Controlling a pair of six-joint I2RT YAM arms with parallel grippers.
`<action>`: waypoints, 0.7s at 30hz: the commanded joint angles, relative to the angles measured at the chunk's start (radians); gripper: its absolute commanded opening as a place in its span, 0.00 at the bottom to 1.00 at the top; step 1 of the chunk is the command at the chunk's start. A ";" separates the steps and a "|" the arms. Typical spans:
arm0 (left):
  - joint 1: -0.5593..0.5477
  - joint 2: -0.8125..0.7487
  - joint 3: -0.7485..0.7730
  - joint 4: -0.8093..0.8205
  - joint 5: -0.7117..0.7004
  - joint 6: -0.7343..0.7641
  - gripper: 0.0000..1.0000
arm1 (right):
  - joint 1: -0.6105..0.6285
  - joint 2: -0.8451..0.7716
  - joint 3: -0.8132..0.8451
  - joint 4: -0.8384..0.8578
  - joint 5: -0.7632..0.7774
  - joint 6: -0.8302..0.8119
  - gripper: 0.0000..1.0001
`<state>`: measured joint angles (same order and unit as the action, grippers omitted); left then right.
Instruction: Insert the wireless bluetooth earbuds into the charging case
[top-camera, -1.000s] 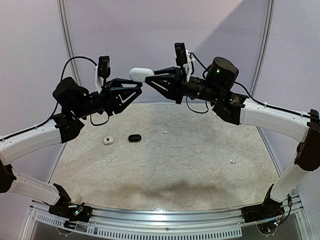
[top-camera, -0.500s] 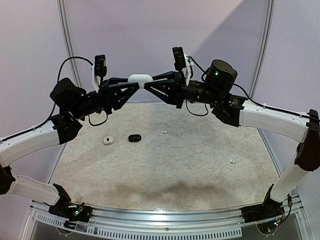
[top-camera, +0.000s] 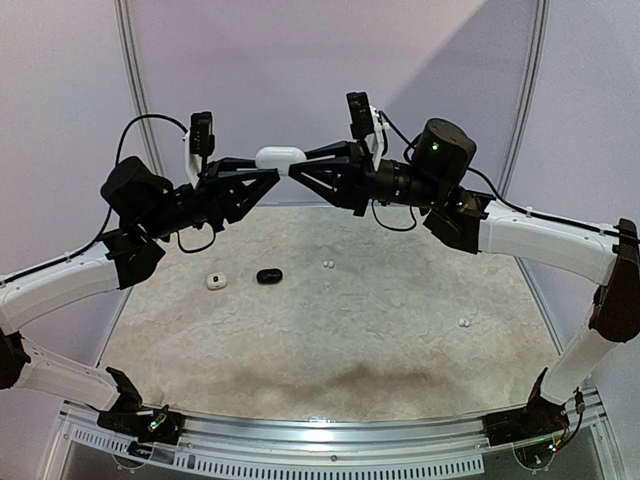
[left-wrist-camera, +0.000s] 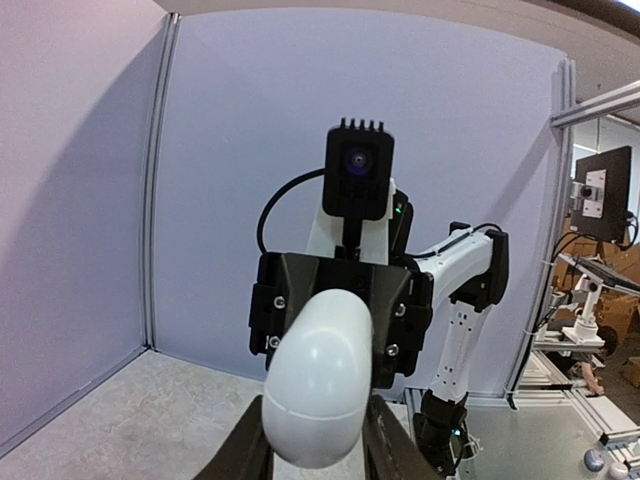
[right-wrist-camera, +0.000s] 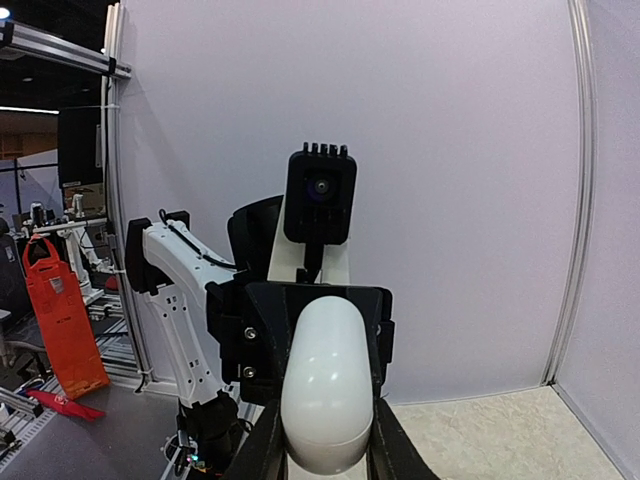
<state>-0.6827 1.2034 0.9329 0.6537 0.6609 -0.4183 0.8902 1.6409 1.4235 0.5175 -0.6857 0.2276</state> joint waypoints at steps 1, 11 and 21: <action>-0.014 -0.007 -0.008 0.014 0.023 0.009 0.29 | 0.001 -0.015 -0.002 -0.009 0.009 0.006 0.00; -0.014 -0.002 0.001 0.038 0.020 -0.002 0.00 | 0.001 -0.005 0.001 -0.052 0.001 0.005 0.00; -0.013 -0.016 -0.021 0.017 0.031 0.069 0.00 | 0.001 -0.011 0.009 -0.152 0.049 -0.025 0.44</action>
<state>-0.6827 1.2034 0.9318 0.6598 0.6769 -0.4149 0.8898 1.6356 1.4265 0.4877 -0.7048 0.2195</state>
